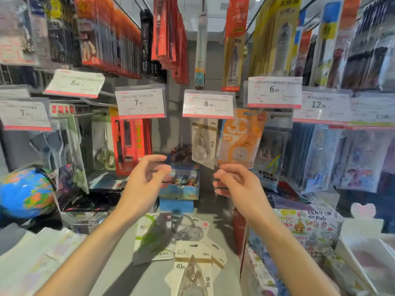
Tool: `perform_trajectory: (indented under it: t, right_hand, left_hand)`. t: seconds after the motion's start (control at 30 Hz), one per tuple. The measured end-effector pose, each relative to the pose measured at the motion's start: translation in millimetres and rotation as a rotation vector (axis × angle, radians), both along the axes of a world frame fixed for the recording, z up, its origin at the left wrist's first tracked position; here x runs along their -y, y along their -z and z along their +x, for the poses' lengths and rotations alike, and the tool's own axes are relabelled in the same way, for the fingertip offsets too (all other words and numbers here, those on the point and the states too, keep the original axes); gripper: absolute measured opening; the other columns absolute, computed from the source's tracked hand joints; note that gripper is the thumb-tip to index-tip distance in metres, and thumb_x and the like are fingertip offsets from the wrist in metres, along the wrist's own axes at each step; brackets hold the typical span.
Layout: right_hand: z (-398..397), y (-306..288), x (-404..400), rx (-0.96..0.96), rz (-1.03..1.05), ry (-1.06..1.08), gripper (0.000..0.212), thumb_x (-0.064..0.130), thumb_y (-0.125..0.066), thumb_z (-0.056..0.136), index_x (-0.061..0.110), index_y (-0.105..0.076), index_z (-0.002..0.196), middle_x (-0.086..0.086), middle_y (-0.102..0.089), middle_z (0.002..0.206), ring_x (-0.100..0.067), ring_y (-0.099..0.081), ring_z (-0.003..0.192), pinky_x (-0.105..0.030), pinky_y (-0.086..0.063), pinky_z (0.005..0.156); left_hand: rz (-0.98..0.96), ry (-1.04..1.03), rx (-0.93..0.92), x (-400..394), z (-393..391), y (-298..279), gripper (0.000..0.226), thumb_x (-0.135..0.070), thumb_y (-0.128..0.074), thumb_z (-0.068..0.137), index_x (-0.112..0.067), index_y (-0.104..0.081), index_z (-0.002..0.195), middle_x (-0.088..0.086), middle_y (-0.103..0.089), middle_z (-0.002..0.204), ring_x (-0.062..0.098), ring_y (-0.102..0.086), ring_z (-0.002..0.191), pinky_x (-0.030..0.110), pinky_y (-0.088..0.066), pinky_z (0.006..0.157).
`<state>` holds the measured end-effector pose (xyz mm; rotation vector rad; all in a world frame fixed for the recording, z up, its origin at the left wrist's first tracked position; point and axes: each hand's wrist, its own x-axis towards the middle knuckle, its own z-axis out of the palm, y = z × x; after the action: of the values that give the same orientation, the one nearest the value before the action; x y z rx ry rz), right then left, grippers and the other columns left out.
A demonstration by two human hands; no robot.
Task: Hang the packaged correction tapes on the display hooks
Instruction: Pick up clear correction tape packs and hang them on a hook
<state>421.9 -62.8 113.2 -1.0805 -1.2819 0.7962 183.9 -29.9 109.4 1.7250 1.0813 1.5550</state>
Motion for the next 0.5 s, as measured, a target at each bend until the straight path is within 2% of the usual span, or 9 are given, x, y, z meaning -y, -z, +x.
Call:
perform_trajectory:
  t: [0.1,0.2,0.3,0.4,0.5]
  right_hand:
    - [-1.3,7.6,19.5,-0.039,-0.033,-0.026,0.009,0.021,-0.067,0.100,0.018,-0.071,0.107,-0.004,-0.079,0.086,-0.017,-0.075,0.074,-0.023,-0.060,0.066]
    - [-5.4,16.7,39.2,-0.016,-0.049,-0.028,0.007,0.019,-0.067,0.100,0.016,-0.072,0.105,-0.003,-0.078,0.079,-0.012,-0.071,0.067,-0.020,-0.055,0.060]
    - [-12.1,26.7,56.0,0.028,-0.086,-0.018,0.007,0.020,-0.068,0.099,0.017,-0.072,0.104,-0.002,-0.078,0.078,-0.009,-0.071,0.064,-0.016,-0.054,0.056]
    - [-23.8,43.3,69.3,0.055,-0.097,0.023,0.008,0.018,-0.069,0.098,0.014,-0.072,0.105,-0.005,-0.075,0.075,-0.014,-0.069,0.064,-0.021,-0.056,0.058]
    - [-38.4,68.1,76.3,0.119,-0.128,0.122,0.011,0.019,-0.069,0.097,0.015,-0.072,0.108,-0.022,-0.072,0.085,-0.018,-0.071,0.067,-0.026,-0.059,0.063]
  left_hand:
    - [-0.023,0.005,0.088,25.0,-14.1,18.8,0.016,-0.023,-0.069,0.097,-0.038,-0.068,0.102,-0.008,-0.077,0.099,0.013,-0.077,0.084,0.028,-0.062,0.071]
    - [-0.045,0.025,0.116,41.4,-27.2,39.5,0.013,-0.017,-0.068,0.097,-0.029,-0.068,0.102,0.003,-0.078,0.095,0.018,-0.076,0.079,0.031,-0.062,0.069]
    - [-0.100,0.071,0.166,50.6,-39.7,63.1,0.011,-0.023,-0.069,0.094,-0.026,-0.067,0.104,0.005,-0.079,0.093,0.021,-0.076,0.076,0.030,-0.061,0.067]
    - [-0.173,0.093,0.216,53.6,-48.8,89.5,0.019,-0.031,-0.068,0.086,-0.025,-0.067,0.104,0.005,-0.079,0.090,0.020,-0.076,0.076,0.030,-0.061,0.071]
    - [-0.258,0.150,0.253,54.3,-49.2,118.5,0.013,-0.007,-0.065,0.094,-0.016,-0.065,0.103,0.007,-0.074,0.078,0.015,-0.070,0.062,0.022,-0.057,0.058]
